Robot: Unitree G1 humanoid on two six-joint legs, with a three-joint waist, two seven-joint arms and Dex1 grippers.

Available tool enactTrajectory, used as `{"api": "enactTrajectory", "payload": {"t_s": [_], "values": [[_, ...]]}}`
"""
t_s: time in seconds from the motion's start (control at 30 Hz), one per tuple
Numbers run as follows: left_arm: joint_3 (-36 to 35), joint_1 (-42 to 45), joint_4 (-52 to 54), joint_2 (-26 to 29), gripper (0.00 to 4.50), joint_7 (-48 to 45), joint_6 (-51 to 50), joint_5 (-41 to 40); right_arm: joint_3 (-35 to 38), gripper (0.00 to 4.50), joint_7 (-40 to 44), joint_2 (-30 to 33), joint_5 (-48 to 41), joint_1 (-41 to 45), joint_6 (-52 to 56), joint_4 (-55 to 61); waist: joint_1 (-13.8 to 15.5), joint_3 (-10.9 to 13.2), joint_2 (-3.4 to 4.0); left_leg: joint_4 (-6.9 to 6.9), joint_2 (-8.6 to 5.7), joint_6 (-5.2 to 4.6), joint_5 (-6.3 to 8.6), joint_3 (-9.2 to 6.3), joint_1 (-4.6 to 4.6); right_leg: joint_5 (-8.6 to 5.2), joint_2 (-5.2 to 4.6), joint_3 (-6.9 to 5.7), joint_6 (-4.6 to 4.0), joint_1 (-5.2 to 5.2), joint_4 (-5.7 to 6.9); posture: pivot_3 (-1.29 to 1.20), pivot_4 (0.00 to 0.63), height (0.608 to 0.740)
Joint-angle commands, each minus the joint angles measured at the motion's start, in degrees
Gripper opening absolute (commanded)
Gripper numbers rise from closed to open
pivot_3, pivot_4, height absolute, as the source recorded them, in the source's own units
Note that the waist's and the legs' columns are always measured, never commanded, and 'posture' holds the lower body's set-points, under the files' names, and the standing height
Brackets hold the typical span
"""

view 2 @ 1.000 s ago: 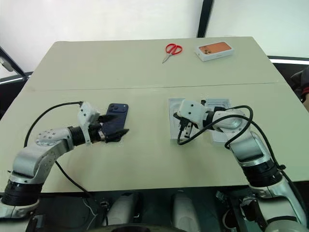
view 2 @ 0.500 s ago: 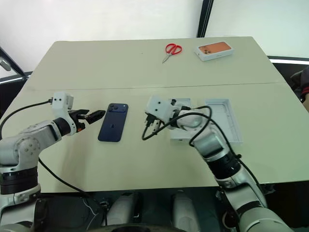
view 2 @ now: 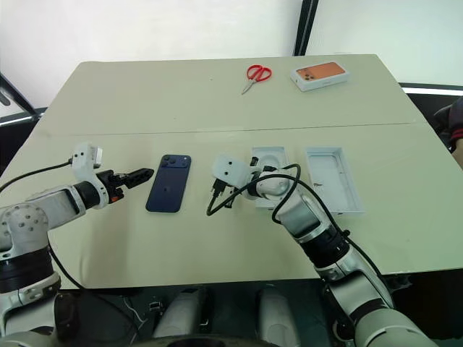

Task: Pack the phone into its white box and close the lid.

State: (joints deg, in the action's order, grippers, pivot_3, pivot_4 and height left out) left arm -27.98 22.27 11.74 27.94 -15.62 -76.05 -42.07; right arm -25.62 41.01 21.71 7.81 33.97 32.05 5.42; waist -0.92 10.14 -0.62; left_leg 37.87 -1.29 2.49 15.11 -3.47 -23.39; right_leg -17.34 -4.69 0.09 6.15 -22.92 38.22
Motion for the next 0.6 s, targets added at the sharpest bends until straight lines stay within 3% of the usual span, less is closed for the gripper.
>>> {"api": "enactTrajectory", "payload": {"t_s": [0.03,0.23,0.6], "values": [[-0.78,0.96,1.06,0.22,4.5,0.34,-0.48,-0.97,-0.26,0.04,-0.35,-0.93,0.43,0.5,-1.22,0.91,0.0,0.0,0.0,0.0,0.0,0.0,0.0,0.0,0.0,0.0,0.0,0.0,0.0,0.0,0.0,0.0,0.15,0.74],[0.81,0.93,0.48,1.13,4.5,0.53,-2.97,-0.37,-2.28,0.04,-0.88,-3.16,2.43,2.39,-2.97,-2.49,-0.08,0.0,0.0,-0.02,0.0,0.01,0.0,0.01,0.0,0.0,0.0,0.01,0.0,-0.03,0.01,0.0,0.15,0.74],[0.63,4.97,-5.17,1.18,4.5,-0.89,-16.37,-3.51,-6.56,0.04,-0.44,-9.56,5.31,6.72,-8.52,-12.27,-0.22,-0.01,0.0,-0.02,-0.03,0.07,-0.04,0.01,0.01,0.0,0.01,0.02,0.0,-0.05,0.03,0.0,0.15,0.74]]}}
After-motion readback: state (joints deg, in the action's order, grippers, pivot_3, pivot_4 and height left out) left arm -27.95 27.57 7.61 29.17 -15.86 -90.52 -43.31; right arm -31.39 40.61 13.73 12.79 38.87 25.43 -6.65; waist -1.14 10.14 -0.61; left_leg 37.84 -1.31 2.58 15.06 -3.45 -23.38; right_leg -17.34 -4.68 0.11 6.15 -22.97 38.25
